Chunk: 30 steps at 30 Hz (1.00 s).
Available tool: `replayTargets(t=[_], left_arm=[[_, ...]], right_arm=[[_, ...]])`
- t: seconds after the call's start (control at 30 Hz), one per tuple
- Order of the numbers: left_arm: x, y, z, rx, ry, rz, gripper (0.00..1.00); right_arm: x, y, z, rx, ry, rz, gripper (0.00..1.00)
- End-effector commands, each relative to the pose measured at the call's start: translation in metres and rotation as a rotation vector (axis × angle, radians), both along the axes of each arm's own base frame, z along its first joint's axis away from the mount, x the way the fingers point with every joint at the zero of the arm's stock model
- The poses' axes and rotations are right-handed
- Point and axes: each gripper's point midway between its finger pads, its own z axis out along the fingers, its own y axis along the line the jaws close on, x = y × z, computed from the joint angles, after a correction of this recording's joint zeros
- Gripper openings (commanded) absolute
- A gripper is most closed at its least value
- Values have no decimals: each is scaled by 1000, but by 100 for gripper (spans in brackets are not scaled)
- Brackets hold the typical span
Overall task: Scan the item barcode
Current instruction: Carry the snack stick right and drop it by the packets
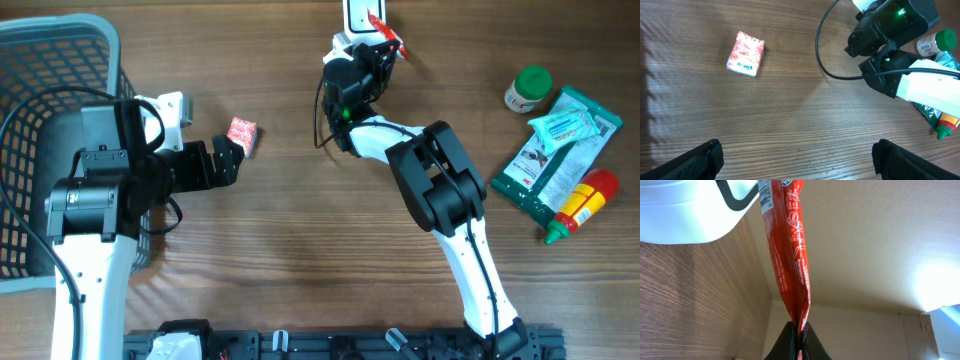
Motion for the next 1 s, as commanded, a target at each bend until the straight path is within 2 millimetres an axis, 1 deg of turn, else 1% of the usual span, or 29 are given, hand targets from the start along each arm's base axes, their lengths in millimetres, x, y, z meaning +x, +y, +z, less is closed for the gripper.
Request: replayTargets(t=[0.0,0.03,0.07,0.1,0.13,0.17,0.2,0.27,0.33,0.37,0.43,0.47,0.5,0.53,0.57,0.6,0.63,0.67,0.7,0.73,0.8,0.9,0.97], left_arm=[[1,-2,4,-1,-19,-26,100],[1,-2,4,-1,-19,-26,100],[1,-2,4,-1,-19,-26,100],[1,-2,4,-1,-19,-26,100],[1,-3,4,-1,-19,-26,100],[1,-3,4,-1,-19,-26,100],[1,-2,4,-1,-19,-26,100],[1,-3,4,-1,-19,-26,100],[1,-3,4,-1,-19,-26,100],[1,-2,4,-1,-19,-26,100],[1,-3,4,-1,-19,-26,100],[1,-3,4,-1,-19,-26,100],[1,-2,4,-1,-19,-26,100],[1,-3,4,-1,-19,-26,100],[1,-2,4,-1,-19,-26,100],[1,-2,4,-1,-19,-26,100],[1,-2,4,-1,-19,-26,100],[1,-3,4,-1,-19,-26,100],[1,-2,4,-1,-19,-26,100],[1,-2,4,-1,-19,-26,100],[1,-2,4,-1,-19,-26,100],[1,-2,4,-1,-19,-26,100],[1,-2,4,-1,-19,-26,100]], right_arm=[[1,4,14,-15,-6,7,4],[0,3,22,-5,-41,-2,4],[-2,1,36,28,-114,-18,4],[-7,-3,52,79,-209,-36,4],[-14,-8,74,152,-337,-59,4],[-20,-13,88,192,-412,-71,4],[-27,-20,107,239,-489,-90,4],[-29,-36,123,287,-532,-133,4],[-31,-67,138,365,-584,-227,4],[-36,-103,152,426,-634,-342,4],[-40,-140,165,439,-653,-420,4],[-42,-157,168,442,-651,-446,4],[-46,-179,173,456,-649,-468,4],[-49,-195,173,478,-639,-475,4],[-52,-211,168,522,-609,-473,4],[-56,-227,154,619,-542,-461,4],[-60,-238,131,795,-435,-443,4],[-64,-243,118,928,-375,-442,4],[-69,-249,105,1107,-322,-448,4],[-76,-258,98,1243,-302,-471,4],[-90,-281,93,1410,-314,-529,4],[-120,-331,81,1613,-368,-668,4],[-143,-361,72,1706,-451,-789,4]])
